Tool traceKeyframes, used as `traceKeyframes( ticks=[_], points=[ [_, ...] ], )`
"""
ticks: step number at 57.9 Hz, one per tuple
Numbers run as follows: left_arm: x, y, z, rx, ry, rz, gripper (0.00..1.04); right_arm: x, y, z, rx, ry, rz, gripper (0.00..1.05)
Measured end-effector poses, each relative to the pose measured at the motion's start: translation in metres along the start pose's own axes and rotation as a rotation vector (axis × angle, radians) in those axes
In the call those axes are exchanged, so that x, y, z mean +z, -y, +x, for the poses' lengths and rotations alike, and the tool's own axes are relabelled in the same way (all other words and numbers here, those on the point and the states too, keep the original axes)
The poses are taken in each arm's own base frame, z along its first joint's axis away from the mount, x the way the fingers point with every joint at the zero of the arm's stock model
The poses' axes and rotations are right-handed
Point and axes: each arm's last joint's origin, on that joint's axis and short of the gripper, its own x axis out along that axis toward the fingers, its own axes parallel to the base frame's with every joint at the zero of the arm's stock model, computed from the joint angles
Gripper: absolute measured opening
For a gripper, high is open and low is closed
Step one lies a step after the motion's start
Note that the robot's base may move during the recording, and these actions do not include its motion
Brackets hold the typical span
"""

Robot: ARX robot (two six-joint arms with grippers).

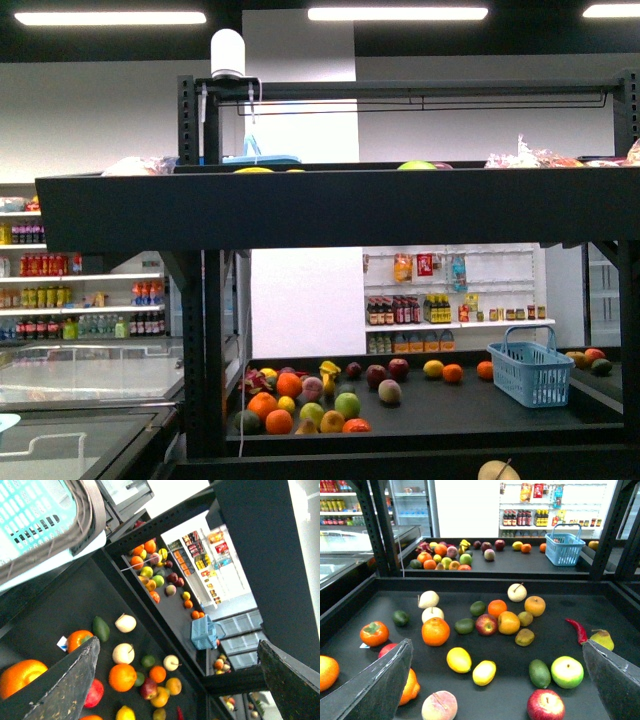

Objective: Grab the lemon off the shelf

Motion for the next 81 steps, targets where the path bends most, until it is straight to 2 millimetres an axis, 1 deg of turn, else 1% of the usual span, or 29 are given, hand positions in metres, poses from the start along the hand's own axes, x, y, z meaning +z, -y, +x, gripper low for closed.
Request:
traceKeyframes(
  ticks=[6,16,25,33,43,50,64,67,75,81],
  points=[
    [0.031,-0.006,0.027,0.046,0.003,-0.102,0.97,0.0,0.0,0.0,0.0,0.0,0.0,1.02],
    [0.069,-0.025,0.059,0.128,-0.003,-0.216,0.97,0.0,0.0,0.0,0.0,0.0,0.0,1.02],
    [0.088,-0.036,0.077,0.153,0.0,-0.238,0.97,0.0,0.0,0.0,0.0,0.0,0.0,1.02],
    [0.096,-0.045,0.093,0.167,-0.009,-0.268,0.97,0.0,0.0,0.0,0.0,0.0,0.0,1.02],
    [0.105,-0.059,0.119,0.137,-0.005,-0.302,0.97,0.0,0.0,0.0,0.0,0.0,0.0,1.02],
    [0.108,-0.066,0.133,0.138,-0.006,-0.327,0.97,0.0,0.0,0.0,0.0,0.0,0.0,1.02],
    [0.11,-0.069,0.154,0.119,0.016,-0.332,0.97,0.0,0.0,0.0,0.0,0.0,0.0,1.02],
    [0.109,-0.069,0.157,0.118,0.015,-0.33,0.91,0.0,0.0,0.0,0.0,0.0,0.0,1.02],
    [0.111,-0.067,0.162,0.121,0.032,-0.322,0.66,0.0,0.0,0.0,0.0,0.0,0.0,1.02],
    [0.11,-0.07,0.164,0.129,0.036,-0.324,0.51,0.0,0.0,0.0,0.0,0.0,0.0,1.02]
  ],
)
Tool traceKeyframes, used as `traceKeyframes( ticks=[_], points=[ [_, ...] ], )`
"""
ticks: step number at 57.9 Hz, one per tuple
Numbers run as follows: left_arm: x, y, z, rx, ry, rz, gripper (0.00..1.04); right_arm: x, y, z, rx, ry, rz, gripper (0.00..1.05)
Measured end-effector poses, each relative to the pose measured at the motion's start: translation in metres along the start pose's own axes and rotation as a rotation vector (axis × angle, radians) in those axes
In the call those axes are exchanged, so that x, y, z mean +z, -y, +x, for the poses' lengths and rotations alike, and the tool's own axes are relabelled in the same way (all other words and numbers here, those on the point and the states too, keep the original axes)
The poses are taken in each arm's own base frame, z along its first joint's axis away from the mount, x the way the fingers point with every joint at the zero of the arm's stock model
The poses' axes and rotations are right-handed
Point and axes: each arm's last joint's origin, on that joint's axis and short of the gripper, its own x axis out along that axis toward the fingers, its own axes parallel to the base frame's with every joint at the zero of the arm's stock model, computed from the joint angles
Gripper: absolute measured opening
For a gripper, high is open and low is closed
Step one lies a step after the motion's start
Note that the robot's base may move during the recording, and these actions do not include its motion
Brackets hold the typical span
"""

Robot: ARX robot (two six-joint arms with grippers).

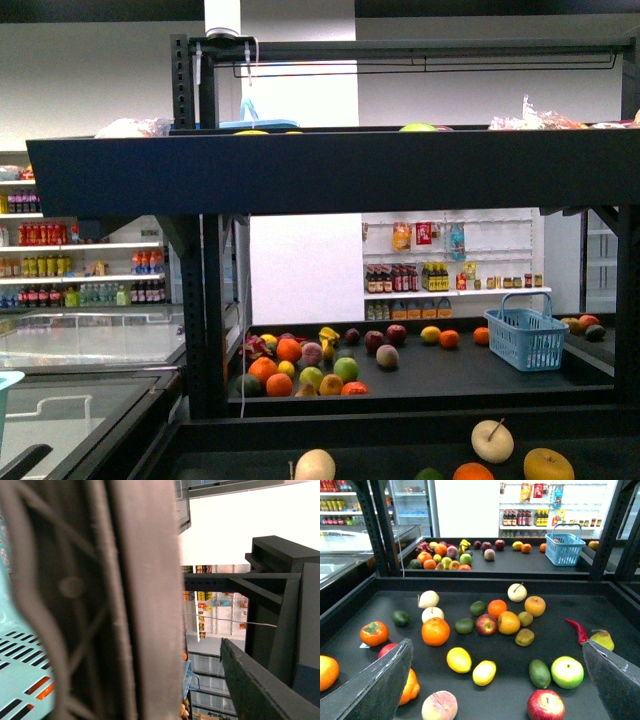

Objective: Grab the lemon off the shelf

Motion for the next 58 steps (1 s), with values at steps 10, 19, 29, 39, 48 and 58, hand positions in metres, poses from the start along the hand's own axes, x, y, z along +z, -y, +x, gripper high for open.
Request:
traceKeyframes(
  ticks=[10,19,29,39,48,58],
  points=[
    [0.001,0.0,-0.001,0.01,0.016,0.019,0.23,0.0,0.0,0.0,0.0,0.0,0.0,1.02],
    [-0.005,0.003,-0.008,0.019,0.004,0.092,0.13,0.0,0.0,0.0,0.0,0.0,0.0,1.02],
    [-0.031,0.026,-0.037,-0.015,-0.053,0.24,0.12,0.0,0.0,0.0,0.0,0.0,0.0,1.02],
    [-0.088,0.058,-0.071,-0.154,-0.233,0.429,0.12,0.0,0.0,0.0,0.0,0.0,0.0,1.02],
    [-0.142,0.063,-0.084,-0.223,-0.409,0.492,0.12,0.0,0.0,0.0,0.0,0.0,0.0,1.02],
    [-0.206,0.052,-0.077,-0.255,-0.592,0.507,0.12,0.0,0.0,0.0,0.0,0.0,0.0,1.02]
  ],
)
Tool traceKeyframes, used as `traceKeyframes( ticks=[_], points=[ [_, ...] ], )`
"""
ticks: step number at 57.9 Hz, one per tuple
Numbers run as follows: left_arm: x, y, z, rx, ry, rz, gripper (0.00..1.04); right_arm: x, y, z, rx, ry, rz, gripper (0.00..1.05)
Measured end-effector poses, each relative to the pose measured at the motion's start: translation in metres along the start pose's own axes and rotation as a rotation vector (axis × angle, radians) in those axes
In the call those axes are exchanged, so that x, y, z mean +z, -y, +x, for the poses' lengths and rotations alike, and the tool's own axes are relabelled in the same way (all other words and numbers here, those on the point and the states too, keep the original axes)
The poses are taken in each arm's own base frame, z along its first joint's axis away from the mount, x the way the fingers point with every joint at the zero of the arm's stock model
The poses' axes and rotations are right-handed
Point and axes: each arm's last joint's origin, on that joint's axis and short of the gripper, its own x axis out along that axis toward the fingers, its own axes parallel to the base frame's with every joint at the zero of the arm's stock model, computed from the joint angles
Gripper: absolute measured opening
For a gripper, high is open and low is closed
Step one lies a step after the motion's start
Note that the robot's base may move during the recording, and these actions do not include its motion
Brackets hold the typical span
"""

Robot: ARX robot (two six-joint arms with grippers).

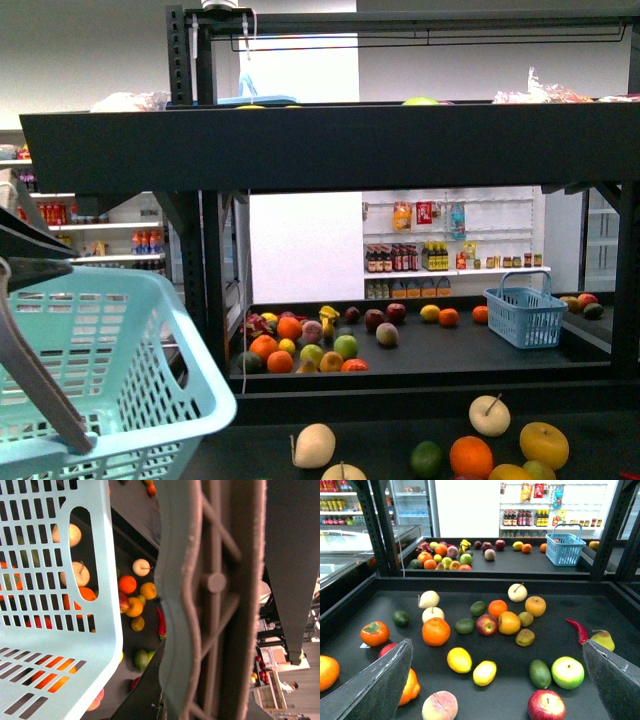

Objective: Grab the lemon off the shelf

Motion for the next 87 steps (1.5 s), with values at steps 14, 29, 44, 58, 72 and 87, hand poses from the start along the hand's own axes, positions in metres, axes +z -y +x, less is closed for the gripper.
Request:
traceKeyframes(
  ticks=[14,29,44,58,72,87],
  points=[
    [-0.046,0.022,0.051,-0.079,-0.175,0.086,0.12,0.0,0.0,0.0,0.0,0.0,0.0,1.02],
    [-0.07,0.02,0.095,-0.078,-0.255,0.072,0.12,0.0,0.0,0.0,0.0,0.0,0.0,1.02],
    [-0.087,0.036,0.116,-0.135,-0.284,0.105,0.11,0.0,0.0,0.0,0.0,0.0,0.0,1.02],
    [-0.096,0.037,0.132,-0.135,-0.295,0.099,0.11,-0.004,0.003,0.003,-0.105,-0.273,0.017,1.02],
    [-0.095,0.037,0.132,-0.131,-0.287,0.102,0.11,0.008,0.019,0.05,-0.06,-0.477,0.11,1.02],
    [-0.095,0.037,0.132,-0.134,-0.291,0.101,0.11,-0.005,0.04,0.173,-0.033,-0.663,0.139,1.02]
  ],
)
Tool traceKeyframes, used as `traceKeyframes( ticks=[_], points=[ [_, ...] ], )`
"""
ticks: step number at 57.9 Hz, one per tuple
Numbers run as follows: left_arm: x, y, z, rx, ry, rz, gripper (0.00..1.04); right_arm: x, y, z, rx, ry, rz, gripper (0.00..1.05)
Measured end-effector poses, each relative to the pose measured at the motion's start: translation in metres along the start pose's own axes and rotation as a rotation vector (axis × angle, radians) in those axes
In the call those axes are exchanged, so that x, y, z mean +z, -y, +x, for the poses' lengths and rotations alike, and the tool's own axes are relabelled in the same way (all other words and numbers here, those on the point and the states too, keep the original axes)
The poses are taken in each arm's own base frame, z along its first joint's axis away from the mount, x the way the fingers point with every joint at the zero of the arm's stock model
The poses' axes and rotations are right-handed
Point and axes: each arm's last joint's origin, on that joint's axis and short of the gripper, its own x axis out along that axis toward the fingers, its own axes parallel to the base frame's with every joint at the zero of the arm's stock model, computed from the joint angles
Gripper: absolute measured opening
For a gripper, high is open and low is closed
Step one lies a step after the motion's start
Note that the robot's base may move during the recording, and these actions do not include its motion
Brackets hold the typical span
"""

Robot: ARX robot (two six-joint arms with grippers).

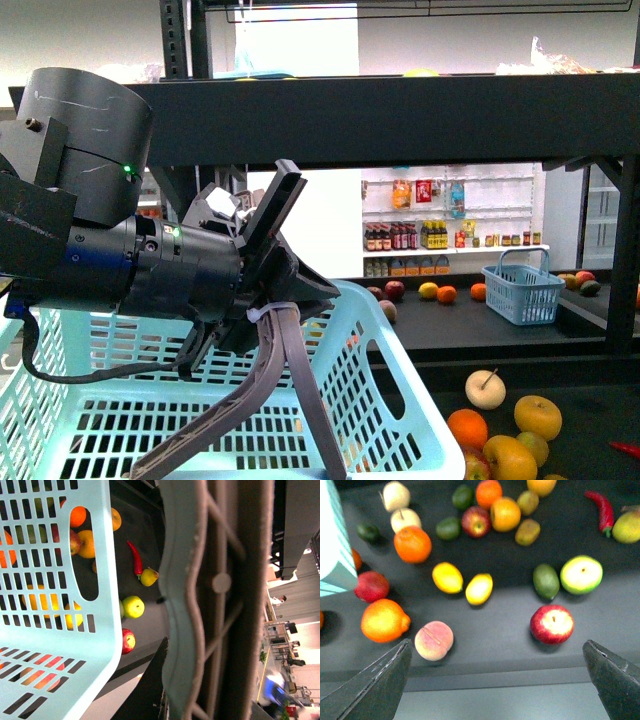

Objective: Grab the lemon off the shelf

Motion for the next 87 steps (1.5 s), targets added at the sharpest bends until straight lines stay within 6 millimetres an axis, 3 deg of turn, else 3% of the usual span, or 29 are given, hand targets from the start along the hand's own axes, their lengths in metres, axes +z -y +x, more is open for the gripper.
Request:
traceKeyframes(
  ticks=[8,17,34,49,61,74,87],
  points=[
    [0.0,0.0,0.0,0.002,0.003,0.0,0.11,0.0,0.002,0.071,-0.015,-0.165,0.009,1.02],
    [0.0,0.0,0.0,0.0,0.001,0.001,0.11,-0.004,-0.002,0.137,-0.057,-0.274,0.034,1.02],
    [0.0,0.0,0.0,0.0,0.001,0.0,0.11,-0.008,-0.02,0.213,-0.12,-0.311,0.081,1.02],
    [0.0,0.0,0.0,0.0,0.001,0.0,0.11,-0.017,-0.023,0.267,-0.178,-0.351,0.156,1.02],
    [0.0,0.0,0.0,0.0,0.001,0.0,0.11,-0.017,-0.021,0.298,-0.203,-0.346,0.202,1.02],
    [0.0,0.0,0.0,0.001,0.002,0.0,0.11,-0.008,-0.023,0.313,-0.202,-0.341,0.24,1.02],
    [0.0,0.0,0.0,0.0,0.001,0.0,0.11,-0.008,-0.04,0.323,-0.188,-0.35,0.242,1.02]
  ],
)
